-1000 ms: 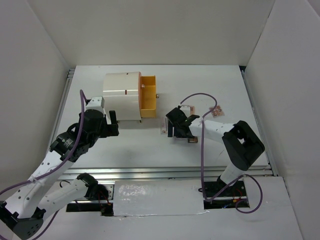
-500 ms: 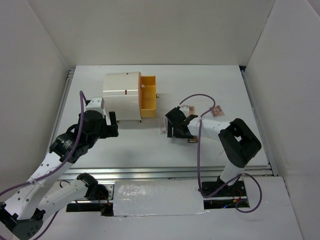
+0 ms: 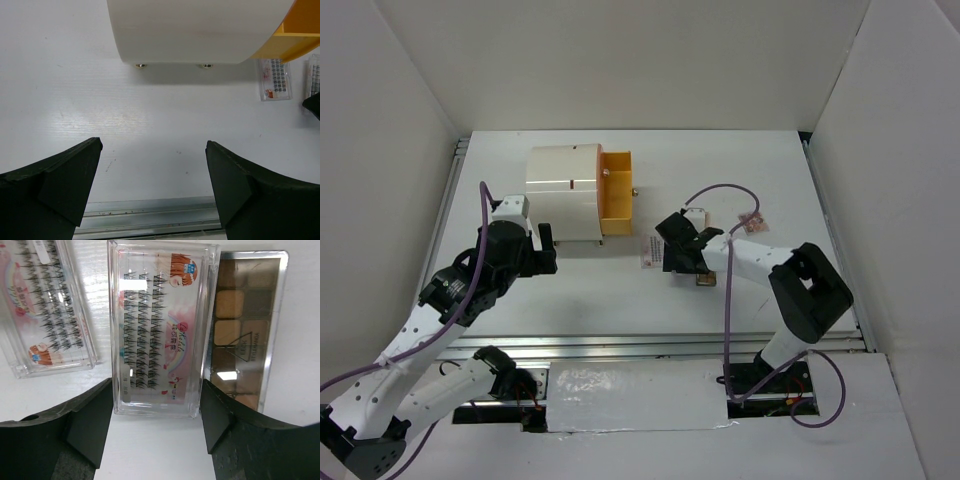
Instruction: Organize the makeup
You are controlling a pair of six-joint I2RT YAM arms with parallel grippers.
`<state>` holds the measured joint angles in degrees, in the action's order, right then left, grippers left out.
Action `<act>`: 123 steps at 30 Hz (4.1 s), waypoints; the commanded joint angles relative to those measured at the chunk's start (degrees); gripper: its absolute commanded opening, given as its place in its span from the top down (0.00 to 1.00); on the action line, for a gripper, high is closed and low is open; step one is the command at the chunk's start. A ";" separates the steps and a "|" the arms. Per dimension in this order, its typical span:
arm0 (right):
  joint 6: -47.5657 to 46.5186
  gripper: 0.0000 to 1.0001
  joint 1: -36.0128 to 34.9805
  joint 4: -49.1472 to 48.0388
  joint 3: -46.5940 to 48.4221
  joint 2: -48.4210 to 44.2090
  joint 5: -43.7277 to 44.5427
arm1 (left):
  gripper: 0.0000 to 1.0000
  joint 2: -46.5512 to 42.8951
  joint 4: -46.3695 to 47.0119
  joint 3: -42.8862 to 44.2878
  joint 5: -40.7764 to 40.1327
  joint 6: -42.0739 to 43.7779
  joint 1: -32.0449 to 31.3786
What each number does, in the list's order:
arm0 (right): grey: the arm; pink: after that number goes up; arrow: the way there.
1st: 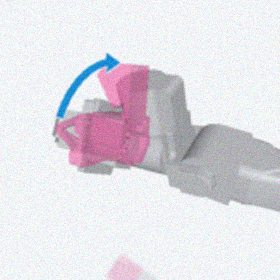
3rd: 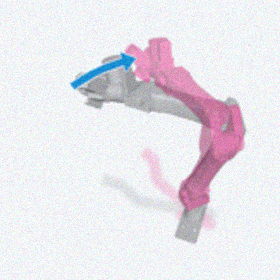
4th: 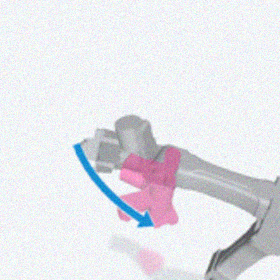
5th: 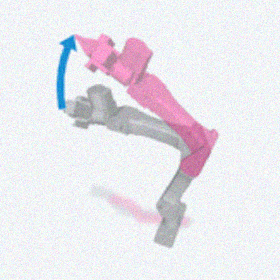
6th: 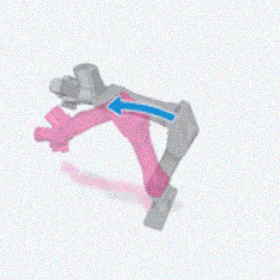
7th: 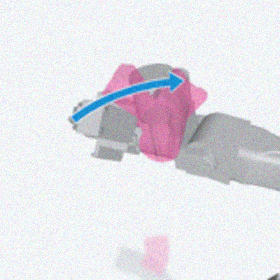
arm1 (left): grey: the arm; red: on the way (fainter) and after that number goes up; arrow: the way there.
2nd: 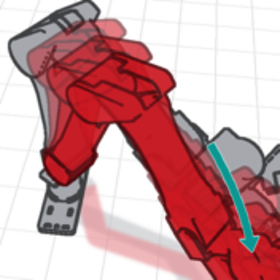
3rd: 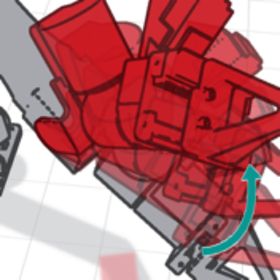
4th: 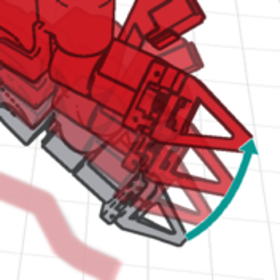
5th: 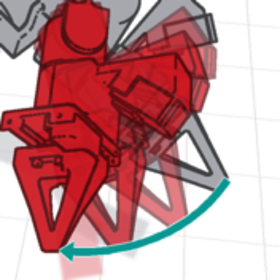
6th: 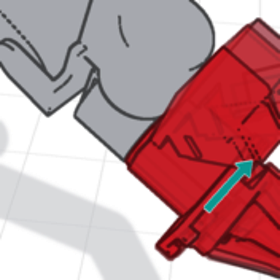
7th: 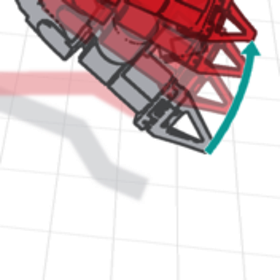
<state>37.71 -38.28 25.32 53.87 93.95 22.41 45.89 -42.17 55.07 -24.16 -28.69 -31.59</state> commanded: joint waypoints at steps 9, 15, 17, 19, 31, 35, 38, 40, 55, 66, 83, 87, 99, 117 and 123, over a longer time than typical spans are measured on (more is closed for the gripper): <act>-5.45 0.56 0.31 9.57 16.43 -11.07 -3.66 | 0.00 -0.71 1.92 0.13 -0.53 0.30 0.04; -8.36 0.55 0.40 5.61 29.87 -7.05 -18.36 | 0.00 -0.80 1.83 -0.05 -1.41 0.12 0.04; -8.36 0.55 0.40 9.03 38.22 -3.36 -18.89 | 0.01 -0.89 1.83 -0.14 -1.33 0.12 0.04; -8.36 0.55 1.01 10.88 45.23 2.27 -20.82 | 0.01 -0.63 1.83 -0.14 -1.32 0.21 0.04; -6.16 0.52 1.72 14.94 57.85 16.44 -21.53 | 0.01 -0.54 2.09 -0.22 -0.71 0.47 -0.05; -5.37 0.51 2.25 12.04 53.98 15.74 -23.82 | 0.01 -0.28 2.18 -0.22 -0.45 0.65 0.04; -4.93 0.49 2.25 10.45 52.13 15.47 -24.78 | 0.01 -0.27 2.18 -0.22 -0.45 0.74 0.04; -4.67 0.48 2.25 10.19 51.78 15.38 -25.23 | 0.01 -0.19 2.18 -0.14 -0.36 0.74 0.04; -5.81 0.50 1.98 19.93 55.29 13.18 -9.41 | 0.01 0.17 2.01 -0.14 -0.62 0.56 0.04; -8.80 0.49 -0.56 29.43 67.50 20.47 -3.61 | 0.01 -0.10 2.09 -0.22 -0.71 0.47 0.04; -9.59 0.44 -1.88 32.95 74.27 26.19 -2.64 | 0.01 -0.80 2.09 -0.31 -0.62 0.48 -0.05; -9.76 0.43 -2.41 33.65 75.77 27.16 -2.29 | 0.01 -0.98 2.01 -0.31 -0.62 0.47 0.04; -9.94 0.40 -3.29 34.18 76.74 28.22 -2.29 | 0.01 -1.06 2.01 -0.31 -0.53 0.56 0.04; -10.64 0.22 -4.34 33.92 78.32 28.74 -2.90 | 0.01 -0.89 2.18 -0.31 -0.18 0.74 -0.05; -10.73 0.13 -4.26 33.83 78.67 28.92 -3.34 | 0.01 -0.89 2.27 -0.23 -0.09 0.83 0.04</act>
<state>27.33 -41.89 59.24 129.54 122.50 18.87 45.36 -41.95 54.96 -24.18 -28.64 -31.59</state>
